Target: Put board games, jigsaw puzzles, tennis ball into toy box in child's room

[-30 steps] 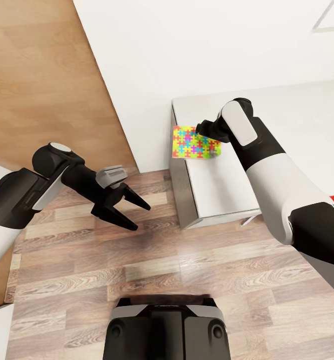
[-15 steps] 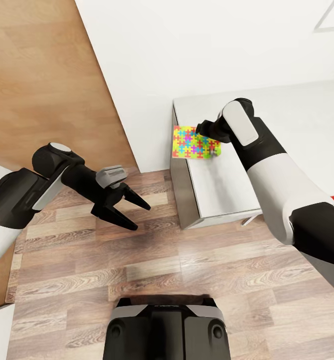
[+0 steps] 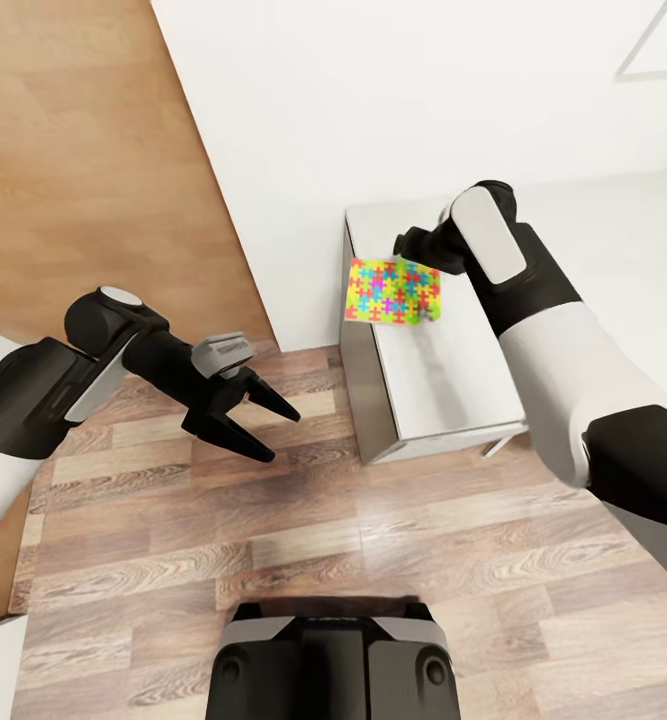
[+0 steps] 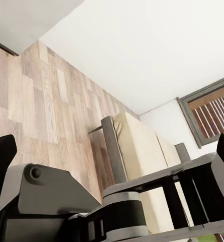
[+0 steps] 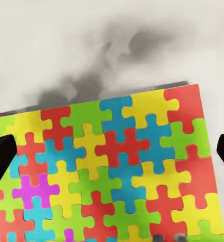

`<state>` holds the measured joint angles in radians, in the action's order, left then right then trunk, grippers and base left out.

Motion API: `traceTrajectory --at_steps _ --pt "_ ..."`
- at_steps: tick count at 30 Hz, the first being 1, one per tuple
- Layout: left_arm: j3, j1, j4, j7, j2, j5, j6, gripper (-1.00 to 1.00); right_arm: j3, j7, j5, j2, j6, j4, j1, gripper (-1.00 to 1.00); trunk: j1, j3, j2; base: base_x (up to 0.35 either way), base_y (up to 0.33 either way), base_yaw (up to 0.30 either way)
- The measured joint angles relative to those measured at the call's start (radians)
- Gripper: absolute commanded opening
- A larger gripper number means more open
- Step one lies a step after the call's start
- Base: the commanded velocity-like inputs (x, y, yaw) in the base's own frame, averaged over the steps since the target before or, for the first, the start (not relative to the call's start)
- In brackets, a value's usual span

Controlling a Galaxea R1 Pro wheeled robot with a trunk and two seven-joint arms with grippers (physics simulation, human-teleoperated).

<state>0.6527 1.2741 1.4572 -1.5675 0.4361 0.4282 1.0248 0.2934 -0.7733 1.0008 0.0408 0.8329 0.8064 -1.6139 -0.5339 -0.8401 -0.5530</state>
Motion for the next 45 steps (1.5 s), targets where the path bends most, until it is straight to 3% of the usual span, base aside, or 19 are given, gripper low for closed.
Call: traceTrajectory --at_steps 11,19,24,29,34,38,45 --pt "-0.001 -0.014 -0.001 0.000 0.000 -0.001 -0.002 1.00 -0.001 -0.006 0.000 -0.004 0.039 0.064 0.002 1.00 0.000 0.018 0.000 0.000 0.000 0.000" --pt "-0.004 -0.023 -0.003 0.005 0.004 -0.001 -0.002 1.00 -0.008 -0.019 0.009 -0.017 0.170 0.287 0.010 1.00 0.000 0.030 0.000 0.000 0.000 0.000" --pt "-0.007 -0.031 -0.027 0.042 0.009 -0.001 -0.001 1.00 -0.007 -0.023 0.043 -0.041 0.192 0.440 0.017 1.00 0.000 0.038 0.000 0.000 0.000 0.000" --pt "-0.008 -0.032 -0.105 0.076 0.013 -0.001 -0.001 1.00 -0.010 -0.024 0.117 -0.073 0.197 0.551 0.087 1.00 0.000 0.046 0.000 0.000 0.000 0.000" --pt "-0.009 -0.033 -0.248 0.086 0.014 0.000 -0.002 1.00 -0.017 -0.036 0.210 -0.104 0.197 0.665 0.168 1.00 0.000 0.054 0.000 0.000 0.000 0.000" --pt "-0.010 -0.033 -0.355 0.088 0.013 0.001 -0.005 1.00 -0.018 -0.051 0.265 -0.113 0.197 0.700 0.237 1.00 0.000 0.061 0.000 0.000 0.000 0.000" --pt "-0.011 -0.035 -0.514 0.088 0.014 0.001 -0.045 1.00 -0.017 -0.055 0.307 -0.111 0.195 0.760 0.375 1.00 0.000 0.072 0.000 0.000 0.000 0.000"
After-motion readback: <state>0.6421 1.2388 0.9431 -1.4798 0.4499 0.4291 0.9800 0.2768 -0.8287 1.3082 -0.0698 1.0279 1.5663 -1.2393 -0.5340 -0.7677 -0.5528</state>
